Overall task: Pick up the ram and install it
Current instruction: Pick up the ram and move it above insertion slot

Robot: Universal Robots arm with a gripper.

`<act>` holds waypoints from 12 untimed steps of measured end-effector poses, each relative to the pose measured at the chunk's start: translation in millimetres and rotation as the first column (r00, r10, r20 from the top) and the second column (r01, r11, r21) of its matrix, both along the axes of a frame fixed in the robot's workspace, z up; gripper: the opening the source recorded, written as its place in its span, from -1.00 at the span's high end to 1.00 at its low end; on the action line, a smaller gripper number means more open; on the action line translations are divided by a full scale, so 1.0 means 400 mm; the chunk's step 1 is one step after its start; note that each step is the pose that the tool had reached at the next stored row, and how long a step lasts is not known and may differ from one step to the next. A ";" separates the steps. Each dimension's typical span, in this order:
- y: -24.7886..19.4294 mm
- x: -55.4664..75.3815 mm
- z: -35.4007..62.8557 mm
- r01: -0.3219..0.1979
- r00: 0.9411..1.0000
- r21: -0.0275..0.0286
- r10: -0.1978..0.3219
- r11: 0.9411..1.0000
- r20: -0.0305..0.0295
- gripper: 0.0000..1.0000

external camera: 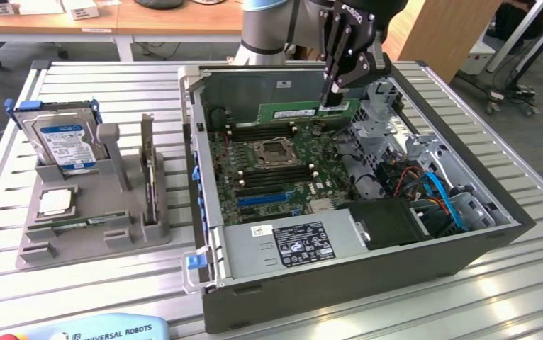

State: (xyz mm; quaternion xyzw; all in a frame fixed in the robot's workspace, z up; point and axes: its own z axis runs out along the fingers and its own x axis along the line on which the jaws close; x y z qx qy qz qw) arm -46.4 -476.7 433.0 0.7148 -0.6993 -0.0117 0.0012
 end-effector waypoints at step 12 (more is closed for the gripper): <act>0.083 0.000 -0.005 0.000 1.000 0.000 0.000 1.000 0.000 0.77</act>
